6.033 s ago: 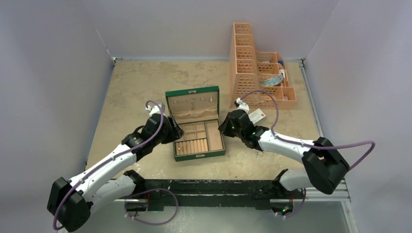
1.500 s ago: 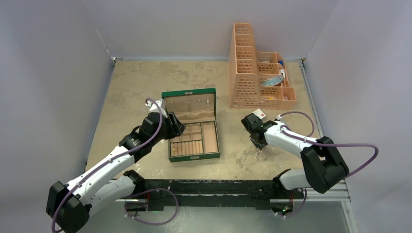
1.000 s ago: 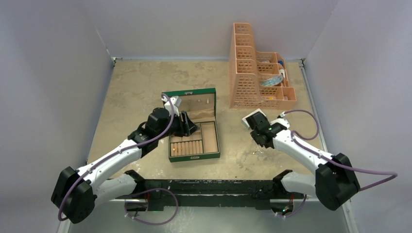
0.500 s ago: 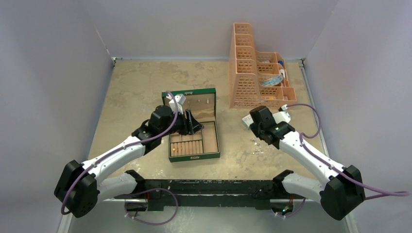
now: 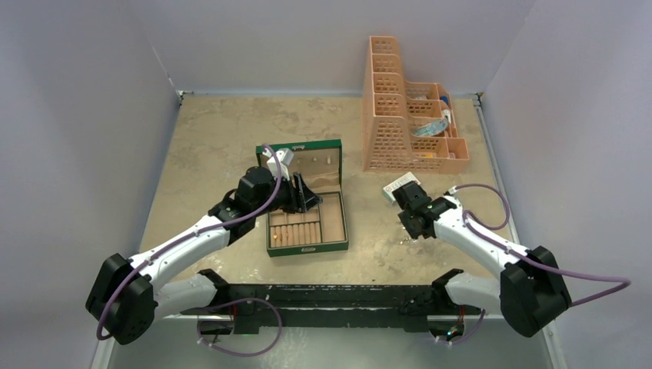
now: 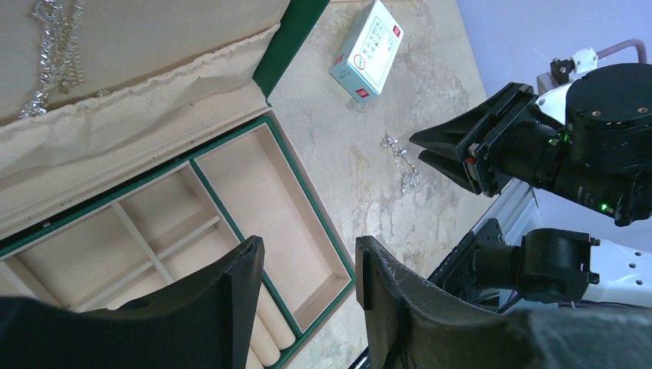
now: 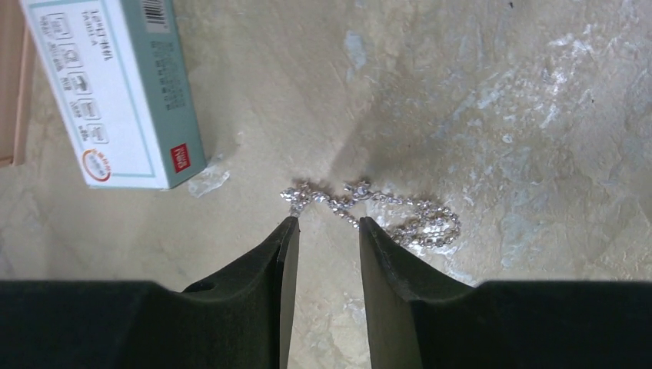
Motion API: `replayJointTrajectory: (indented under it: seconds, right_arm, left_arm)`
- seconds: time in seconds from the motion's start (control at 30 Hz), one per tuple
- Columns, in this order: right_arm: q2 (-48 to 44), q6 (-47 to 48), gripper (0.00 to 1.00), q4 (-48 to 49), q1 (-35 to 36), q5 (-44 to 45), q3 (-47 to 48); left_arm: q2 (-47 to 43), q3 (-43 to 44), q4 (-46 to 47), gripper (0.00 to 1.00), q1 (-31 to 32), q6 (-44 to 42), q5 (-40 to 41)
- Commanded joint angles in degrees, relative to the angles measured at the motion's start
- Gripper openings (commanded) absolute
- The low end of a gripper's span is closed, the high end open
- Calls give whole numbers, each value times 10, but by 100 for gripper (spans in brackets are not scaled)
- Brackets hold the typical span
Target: Organize the mixed jewelry
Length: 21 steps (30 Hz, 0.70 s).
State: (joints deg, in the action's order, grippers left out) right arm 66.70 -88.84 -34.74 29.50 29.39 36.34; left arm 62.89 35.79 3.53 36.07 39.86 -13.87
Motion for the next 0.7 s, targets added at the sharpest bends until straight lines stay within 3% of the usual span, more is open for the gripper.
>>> replayJointTrajectory:
  seconds: [0.0, 0.67]
  right_arm:
    - [7, -42, 37, 2, -8, 4, -17]
    - [43, -24, 36, 71, -63, -23, -55]
  left_arm:
    - [-5, 16, 16, 47, 2, -3, 12]
    - [-9, 12, 6, 46, 1, -13, 29]
